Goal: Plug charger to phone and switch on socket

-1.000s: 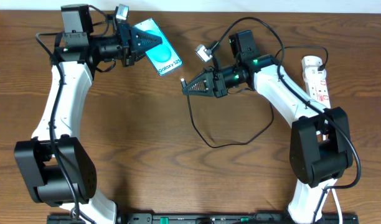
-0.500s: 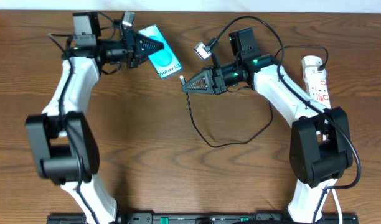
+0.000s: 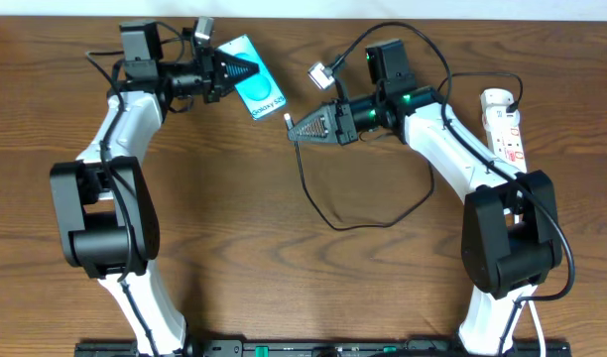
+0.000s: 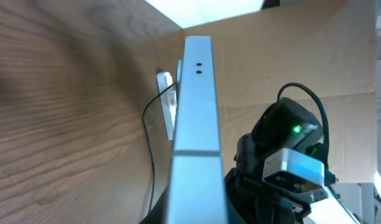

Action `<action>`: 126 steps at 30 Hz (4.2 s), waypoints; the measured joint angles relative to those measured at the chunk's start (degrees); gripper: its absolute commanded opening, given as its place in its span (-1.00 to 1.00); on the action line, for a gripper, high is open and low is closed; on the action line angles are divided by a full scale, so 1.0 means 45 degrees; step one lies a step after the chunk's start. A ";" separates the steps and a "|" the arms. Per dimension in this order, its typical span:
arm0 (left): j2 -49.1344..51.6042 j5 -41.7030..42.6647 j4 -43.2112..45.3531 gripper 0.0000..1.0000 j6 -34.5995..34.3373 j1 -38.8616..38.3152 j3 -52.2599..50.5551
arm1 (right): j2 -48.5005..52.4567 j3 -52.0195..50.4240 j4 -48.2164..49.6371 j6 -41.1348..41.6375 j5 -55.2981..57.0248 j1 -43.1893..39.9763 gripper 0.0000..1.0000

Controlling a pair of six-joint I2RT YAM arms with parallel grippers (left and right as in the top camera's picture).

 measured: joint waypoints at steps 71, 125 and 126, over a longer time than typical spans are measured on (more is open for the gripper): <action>0.0000 0.1549 0.4075 -0.86 -0.3895 0.0622 -0.0005 | 0.1957 -0.0073 0.8354 0.8092 -0.0243 0.0690 -0.98; 0.0000 0.1554 0.4080 -0.86 -0.3895 -0.0019 -0.0005 | 0.1957 -0.0073 0.8578 0.7941 -0.0058 0.0568 -0.98; 0.0000 0.1554 0.4080 -0.86 -0.3895 -0.0019 -0.0005 | 0.1957 -0.0073 0.8578 0.7941 -0.0058 0.0568 -0.97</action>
